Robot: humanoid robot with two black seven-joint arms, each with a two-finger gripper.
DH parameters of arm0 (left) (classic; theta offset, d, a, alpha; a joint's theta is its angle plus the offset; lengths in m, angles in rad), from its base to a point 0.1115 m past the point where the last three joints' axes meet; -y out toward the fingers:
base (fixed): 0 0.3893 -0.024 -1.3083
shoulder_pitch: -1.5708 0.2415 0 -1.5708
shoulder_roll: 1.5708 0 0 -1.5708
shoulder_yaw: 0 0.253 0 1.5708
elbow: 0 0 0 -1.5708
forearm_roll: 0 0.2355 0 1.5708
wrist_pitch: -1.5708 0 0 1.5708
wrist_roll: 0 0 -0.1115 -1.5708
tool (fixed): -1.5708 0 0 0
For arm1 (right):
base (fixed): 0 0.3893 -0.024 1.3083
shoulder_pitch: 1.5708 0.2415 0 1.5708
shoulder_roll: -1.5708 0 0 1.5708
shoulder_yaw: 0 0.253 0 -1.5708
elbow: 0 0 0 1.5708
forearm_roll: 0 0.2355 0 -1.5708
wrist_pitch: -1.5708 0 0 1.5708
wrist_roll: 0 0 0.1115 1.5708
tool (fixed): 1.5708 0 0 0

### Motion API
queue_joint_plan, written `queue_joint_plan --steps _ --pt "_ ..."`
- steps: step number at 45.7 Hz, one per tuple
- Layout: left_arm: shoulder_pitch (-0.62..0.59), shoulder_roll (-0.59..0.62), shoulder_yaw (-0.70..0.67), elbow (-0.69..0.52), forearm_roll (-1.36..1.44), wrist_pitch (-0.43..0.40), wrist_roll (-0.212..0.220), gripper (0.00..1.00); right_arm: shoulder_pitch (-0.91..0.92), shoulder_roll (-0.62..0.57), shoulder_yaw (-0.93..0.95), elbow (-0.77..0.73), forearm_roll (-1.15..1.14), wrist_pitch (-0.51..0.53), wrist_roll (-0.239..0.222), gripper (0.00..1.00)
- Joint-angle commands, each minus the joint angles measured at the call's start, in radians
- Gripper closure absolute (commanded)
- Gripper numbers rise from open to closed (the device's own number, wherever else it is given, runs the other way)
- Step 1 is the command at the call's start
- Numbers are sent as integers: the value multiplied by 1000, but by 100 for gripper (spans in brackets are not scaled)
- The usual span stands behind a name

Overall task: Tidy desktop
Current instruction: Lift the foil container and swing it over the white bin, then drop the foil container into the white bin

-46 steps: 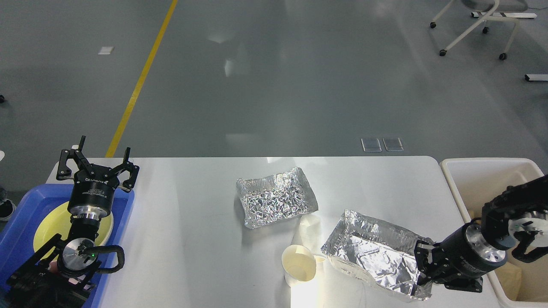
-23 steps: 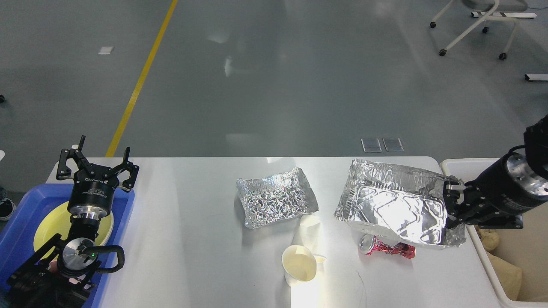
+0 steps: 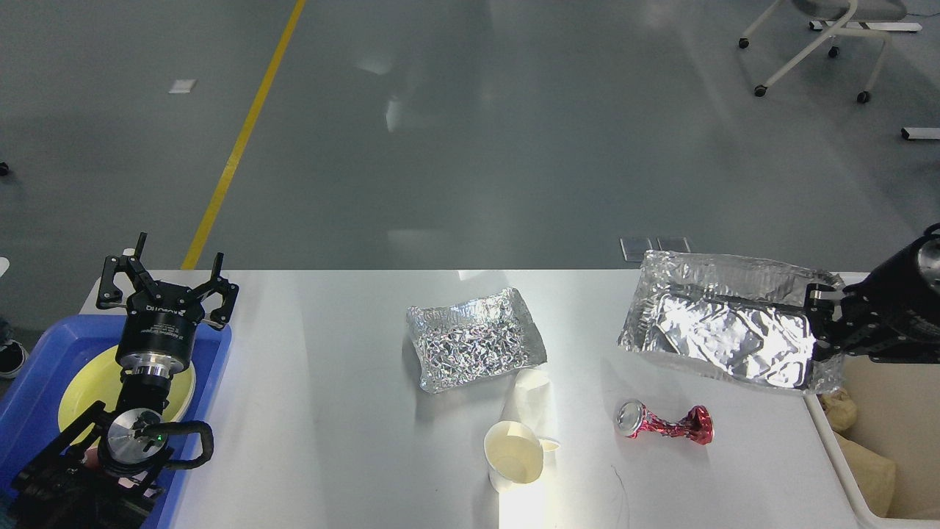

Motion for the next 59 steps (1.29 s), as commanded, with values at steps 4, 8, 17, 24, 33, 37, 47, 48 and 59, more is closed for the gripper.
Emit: queue_joint_plan --steps 4,8,17,24,33,37,47,48,59 --pt "2 0 1 0 0 0 -2 3 -178 -93 5 -216 24 -27 2 100" --pt "2 0 1 0 0 0 -2 3 -280 -135 29 -329 26 -32 3 100" --pt "0 0 1 0 0 0 -2 3 -554 -201 195 -570 26 -33 8 100" --pt "2 0 1 0 0 0 -2 3 -830 -201 410 -745 24 -105 6 100" --pt "2 0 1 0 0 0 -2 3 -1165 -186 692 -882 23 -291 6 100" --pt "2 0 1 0 0 0 -2 3 -1287 -140 770 -926 11 -406 6 100" --pt "2 0 1 0 0 0 -2 3 -1488 69 829 -1174 24 -593 6 100" --pt "2 0 1 0 0 0 -2 3 -1510 93 835 -1210 24 -602 6 100" --pt "2 0 1 0 0 0 -2 3 -1654 305 899 -1477 23 -638 0 100"
